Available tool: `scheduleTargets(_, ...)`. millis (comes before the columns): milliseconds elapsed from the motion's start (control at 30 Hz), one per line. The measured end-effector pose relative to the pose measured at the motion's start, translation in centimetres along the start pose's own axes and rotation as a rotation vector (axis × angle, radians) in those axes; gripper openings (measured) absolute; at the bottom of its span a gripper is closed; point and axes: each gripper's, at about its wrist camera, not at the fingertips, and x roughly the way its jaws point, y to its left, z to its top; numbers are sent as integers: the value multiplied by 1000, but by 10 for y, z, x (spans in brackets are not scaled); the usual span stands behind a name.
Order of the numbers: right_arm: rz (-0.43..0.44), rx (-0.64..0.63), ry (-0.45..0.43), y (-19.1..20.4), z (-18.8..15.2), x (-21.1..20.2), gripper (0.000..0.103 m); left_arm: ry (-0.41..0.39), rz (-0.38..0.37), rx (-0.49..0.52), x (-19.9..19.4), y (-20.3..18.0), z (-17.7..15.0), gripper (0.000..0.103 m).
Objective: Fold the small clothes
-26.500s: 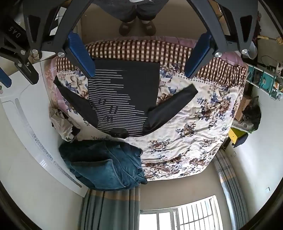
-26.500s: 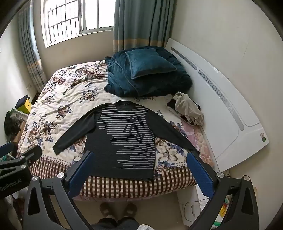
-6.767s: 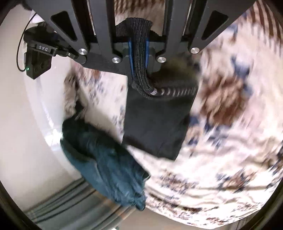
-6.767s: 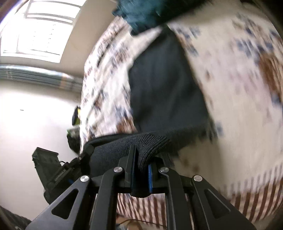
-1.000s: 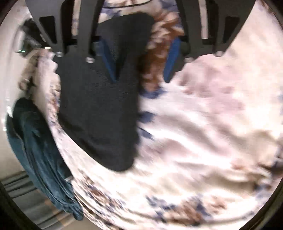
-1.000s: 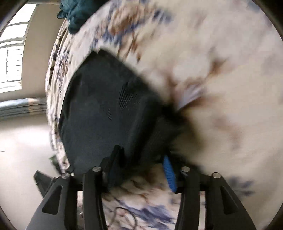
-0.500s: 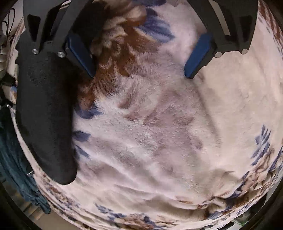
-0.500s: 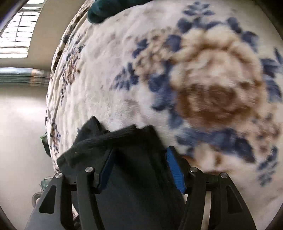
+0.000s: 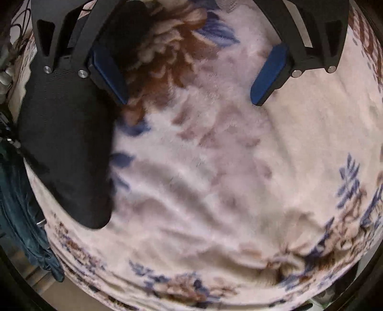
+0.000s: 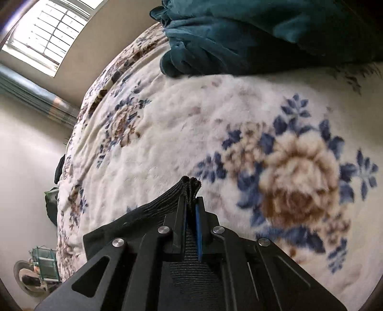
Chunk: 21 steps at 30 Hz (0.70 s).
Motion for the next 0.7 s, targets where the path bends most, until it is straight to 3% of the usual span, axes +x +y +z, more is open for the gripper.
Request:
scheduleTargets(100,-40,15,107,-12,6,31,8,9,-17,13,3,-12,8,103)
scheduleTargets(167,-50,72,228,-28,6,44,20,11,-9,27,1,-21,12,103)
scheduleTargets(200,-47,96,252,-35,5,40,36,9,-12,38,1,-23,14,103)
scheduleTargets(233,-41,105,251,-40,4,30,44,2,-1,49,-1,-26,15,103)
scheduleTargets(400,-55,147,318,-69,-33,-28,44,-18,-4,73,-10,-31,19,103)
scheduleTargets(533,-98,222,460,-89,-83,-26,44,-29,1,69,-24,-31,4,103)
scheduleTargets(567,-80,278,466,-97,-96,-25,41,-26,-6,70,-27,-34,1,103)
scheduleTargets(600,-58,311,433,-101,-102,-28,6,-18,-21,71,-29,-37,-2,103)
scheduleTargets(700,-12,358,277,-101,-113,-58,8,-9,-34,95,-34,-52,-11,103)
